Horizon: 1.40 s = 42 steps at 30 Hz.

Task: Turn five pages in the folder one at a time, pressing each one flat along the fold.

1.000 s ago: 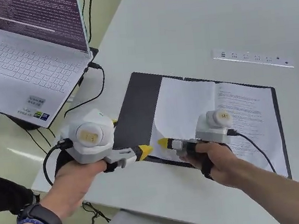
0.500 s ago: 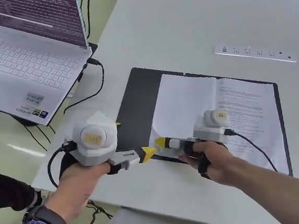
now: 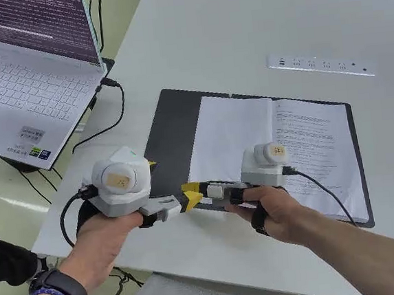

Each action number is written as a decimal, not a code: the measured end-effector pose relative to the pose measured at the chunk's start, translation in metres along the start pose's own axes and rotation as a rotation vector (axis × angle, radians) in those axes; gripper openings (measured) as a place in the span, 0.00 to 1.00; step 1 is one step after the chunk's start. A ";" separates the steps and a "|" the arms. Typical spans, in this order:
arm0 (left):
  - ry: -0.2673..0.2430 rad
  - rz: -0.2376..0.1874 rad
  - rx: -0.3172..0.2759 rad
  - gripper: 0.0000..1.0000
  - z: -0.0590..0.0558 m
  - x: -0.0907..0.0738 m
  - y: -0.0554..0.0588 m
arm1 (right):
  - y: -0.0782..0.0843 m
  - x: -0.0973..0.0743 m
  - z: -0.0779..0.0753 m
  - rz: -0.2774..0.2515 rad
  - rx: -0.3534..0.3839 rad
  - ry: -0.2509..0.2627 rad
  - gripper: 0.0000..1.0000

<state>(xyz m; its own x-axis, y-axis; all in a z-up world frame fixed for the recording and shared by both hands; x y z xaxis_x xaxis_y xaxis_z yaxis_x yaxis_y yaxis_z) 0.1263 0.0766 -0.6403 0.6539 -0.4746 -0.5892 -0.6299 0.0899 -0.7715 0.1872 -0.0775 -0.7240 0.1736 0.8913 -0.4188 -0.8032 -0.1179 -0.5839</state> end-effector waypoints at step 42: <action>0.075 0.098 0.000 0.18 0.000 0.067 0.020 | -0.007 -0.132 -0.040 -0.279 0.074 0.179 0.35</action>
<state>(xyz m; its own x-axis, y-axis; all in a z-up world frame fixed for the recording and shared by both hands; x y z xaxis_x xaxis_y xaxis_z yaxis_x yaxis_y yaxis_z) 0.1578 0.0468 -0.6957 0.5564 -0.5276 -0.6419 -0.6892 0.1385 -0.7112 0.1922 -0.2120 -0.6924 0.4845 0.7929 -0.3696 -0.7487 0.1572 -0.6440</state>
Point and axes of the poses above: the centre of the closed fingertips' face, and the gripper's own axes: x roughly forward along the fingers, z roughly to its left, y roughly out of its underside, the point moved 10 cm from there along -x, roughly backward along the fingers, and after that the axes turned 6 degrees about -x, right-handed, at the moved point
